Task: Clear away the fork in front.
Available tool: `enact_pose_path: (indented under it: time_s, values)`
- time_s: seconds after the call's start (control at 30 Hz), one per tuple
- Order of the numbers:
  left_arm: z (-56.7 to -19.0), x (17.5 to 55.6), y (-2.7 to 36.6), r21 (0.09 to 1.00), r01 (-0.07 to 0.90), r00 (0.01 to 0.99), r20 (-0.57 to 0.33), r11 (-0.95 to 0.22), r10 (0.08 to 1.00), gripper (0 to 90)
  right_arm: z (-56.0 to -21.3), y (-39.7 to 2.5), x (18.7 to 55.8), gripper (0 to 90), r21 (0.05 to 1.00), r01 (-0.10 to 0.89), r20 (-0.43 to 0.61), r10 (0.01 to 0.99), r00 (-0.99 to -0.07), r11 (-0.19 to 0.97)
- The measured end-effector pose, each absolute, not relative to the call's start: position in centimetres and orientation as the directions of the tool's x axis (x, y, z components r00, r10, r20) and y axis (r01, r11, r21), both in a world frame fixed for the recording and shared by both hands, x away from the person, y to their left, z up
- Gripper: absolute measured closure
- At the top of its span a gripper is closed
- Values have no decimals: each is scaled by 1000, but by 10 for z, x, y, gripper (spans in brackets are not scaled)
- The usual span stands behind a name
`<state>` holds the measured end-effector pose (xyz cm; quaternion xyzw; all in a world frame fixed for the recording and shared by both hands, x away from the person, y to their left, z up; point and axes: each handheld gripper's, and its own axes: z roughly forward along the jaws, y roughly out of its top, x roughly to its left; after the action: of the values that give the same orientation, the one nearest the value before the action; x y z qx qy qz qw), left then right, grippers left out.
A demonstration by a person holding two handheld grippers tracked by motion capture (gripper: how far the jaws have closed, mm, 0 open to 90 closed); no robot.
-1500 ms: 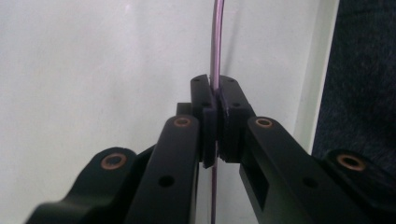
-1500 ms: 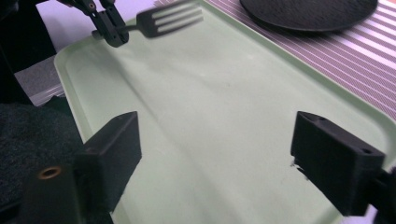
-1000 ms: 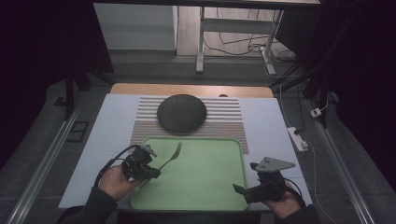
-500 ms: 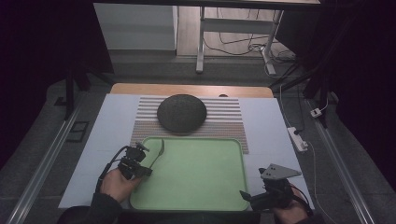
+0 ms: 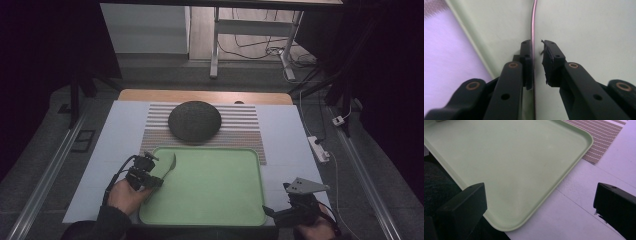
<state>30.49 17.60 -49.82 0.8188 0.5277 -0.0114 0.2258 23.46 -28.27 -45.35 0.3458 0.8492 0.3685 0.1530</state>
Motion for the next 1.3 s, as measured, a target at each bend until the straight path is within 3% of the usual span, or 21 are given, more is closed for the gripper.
enact_pose_path:
  time_s: [0.17,0.53,1.07,1.3]
  values:
    - [-489,319,181,439,842,458,-274,-313,846,886,-453,-286,233,0,741,481,10,708,-706,469]
    - [-501,354,167,454,821,497,-267,-347,826,889,-454,-288,234,0,733,494,26,706,-708,468]
    - [-502,350,133,470,765,600,-271,-440,753,888,-455,-287,235,0,720,500,31,697,-716,482]
    - [-515,349,115,445,742,635,-226,-501,739,888,-455,-286,235,0,717,505,37,696,-717,482]
